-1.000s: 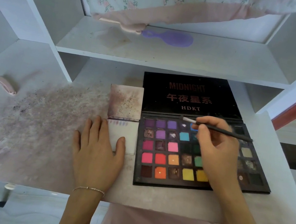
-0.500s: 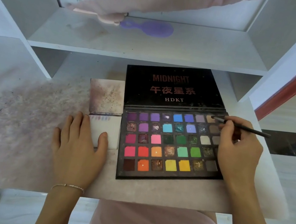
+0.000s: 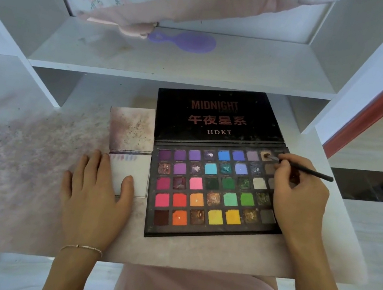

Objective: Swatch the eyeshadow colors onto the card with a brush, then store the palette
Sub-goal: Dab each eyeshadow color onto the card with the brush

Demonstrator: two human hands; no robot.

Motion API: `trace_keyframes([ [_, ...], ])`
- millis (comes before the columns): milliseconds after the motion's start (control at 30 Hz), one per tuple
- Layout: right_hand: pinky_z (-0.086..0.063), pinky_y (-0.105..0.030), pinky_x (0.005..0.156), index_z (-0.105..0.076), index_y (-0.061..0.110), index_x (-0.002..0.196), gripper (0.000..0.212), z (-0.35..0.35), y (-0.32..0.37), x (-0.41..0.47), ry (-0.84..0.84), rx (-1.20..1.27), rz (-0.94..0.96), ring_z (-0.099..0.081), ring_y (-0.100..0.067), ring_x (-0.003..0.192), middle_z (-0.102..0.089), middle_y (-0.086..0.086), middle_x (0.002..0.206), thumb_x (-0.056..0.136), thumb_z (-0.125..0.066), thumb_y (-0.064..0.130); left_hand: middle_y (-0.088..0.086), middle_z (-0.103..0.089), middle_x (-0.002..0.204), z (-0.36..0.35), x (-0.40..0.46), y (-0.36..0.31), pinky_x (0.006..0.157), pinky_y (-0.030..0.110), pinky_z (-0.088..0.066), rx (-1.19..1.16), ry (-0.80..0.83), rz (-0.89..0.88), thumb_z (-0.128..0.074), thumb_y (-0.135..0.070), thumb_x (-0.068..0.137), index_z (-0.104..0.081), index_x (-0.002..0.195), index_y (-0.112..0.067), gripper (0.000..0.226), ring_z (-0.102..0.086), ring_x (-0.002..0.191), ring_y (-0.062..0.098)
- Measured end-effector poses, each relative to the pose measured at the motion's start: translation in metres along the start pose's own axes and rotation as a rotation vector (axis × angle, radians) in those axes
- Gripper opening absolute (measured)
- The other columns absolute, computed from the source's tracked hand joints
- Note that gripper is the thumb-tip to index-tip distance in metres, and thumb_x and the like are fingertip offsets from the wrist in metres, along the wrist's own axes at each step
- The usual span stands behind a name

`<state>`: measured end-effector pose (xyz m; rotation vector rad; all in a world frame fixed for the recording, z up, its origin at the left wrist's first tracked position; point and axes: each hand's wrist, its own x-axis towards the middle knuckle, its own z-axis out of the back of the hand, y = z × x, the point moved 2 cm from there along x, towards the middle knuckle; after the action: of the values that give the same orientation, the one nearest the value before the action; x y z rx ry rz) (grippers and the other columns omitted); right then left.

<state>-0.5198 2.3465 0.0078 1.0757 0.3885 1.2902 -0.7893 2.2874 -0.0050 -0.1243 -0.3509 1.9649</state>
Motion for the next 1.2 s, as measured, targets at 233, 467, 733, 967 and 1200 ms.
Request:
trace_keyframes([
  [233,-0.037,0.003,0.055,-0.059,0.012,0.095,0.012,0.0,0.0,0.0,-0.002,-0.031,-0.007,-0.051,0.004,0.069,-0.056,0.005,0.081,0.092,-0.048,0.012,0.01,-0.027,0.151,0.0,0.0,0.0,0.115,0.044,-0.005,-0.009,-0.005,-0.003,-0.024,-0.046,0.077,-0.033,0.14,-0.006,0.075,-0.015,0.142,0.025],
  [467,-0.04,-0.002,0.055,-0.061,0.008,0.099,0.016,0.0,-0.001,0.0,0.013,-0.054,-0.013,-0.053,-0.004,0.074,-0.058,0.001,0.088,0.093,-0.047,0.013,0.009,-0.025,0.152,0.0,0.001,0.001,0.115,0.042,-0.004,-0.003,-0.002,0.003,-0.023,-0.047,0.077,-0.031,0.141,-0.007,0.076,-0.014,0.142,0.025],
  [733,-0.04,-0.008,0.063,-0.06,0.01,0.099,0.013,-0.006,0.013,-0.005,0.072,-0.001,0.083,-0.053,-0.005,0.085,-0.057,0.001,0.094,0.091,-0.049,0.011,0.009,-0.025,0.152,-0.001,0.0,0.002,0.115,0.042,-0.004,-0.001,-0.011,0.0,-0.019,-0.049,0.077,-0.03,0.142,-0.007,0.078,-0.014,0.143,0.024],
  [967,-0.044,-0.004,0.063,-0.053,0.029,0.087,0.026,-0.034,0.053,-0.021,0.251,0.205,0.163,-0.057,0.006,0.081,-0.058,0.013,0.083,0.088,-0.051,0.003,0.006,-0.022,0.153,-0.002,0.0,0.003,0.115,0.04,-0.002,0.006,-0.015,0.008,-0.02,-0.048,0.078,-0.027,0.143,-0.01,0.076,-0.012,0.143,0.022],
  [1200,-0.048,-0.023,0.059,-0.053,0.032,0.081,0.021,-0.075,0.082,-0.034,0.446,0.299,0.146,-0.059,-0.013,0.068,-0.064,-0.002,0.072,0.088,-0.051,0.012,0.005,-0.02,0.154,-0.004,0.001,0.005,0.115,0.039,0.001,-0.001,-0.029,0.002,-0.017,-0.05,0.079,-0.023,0.145,-0.013,0.075,-0.009,0.144,0.02],
])
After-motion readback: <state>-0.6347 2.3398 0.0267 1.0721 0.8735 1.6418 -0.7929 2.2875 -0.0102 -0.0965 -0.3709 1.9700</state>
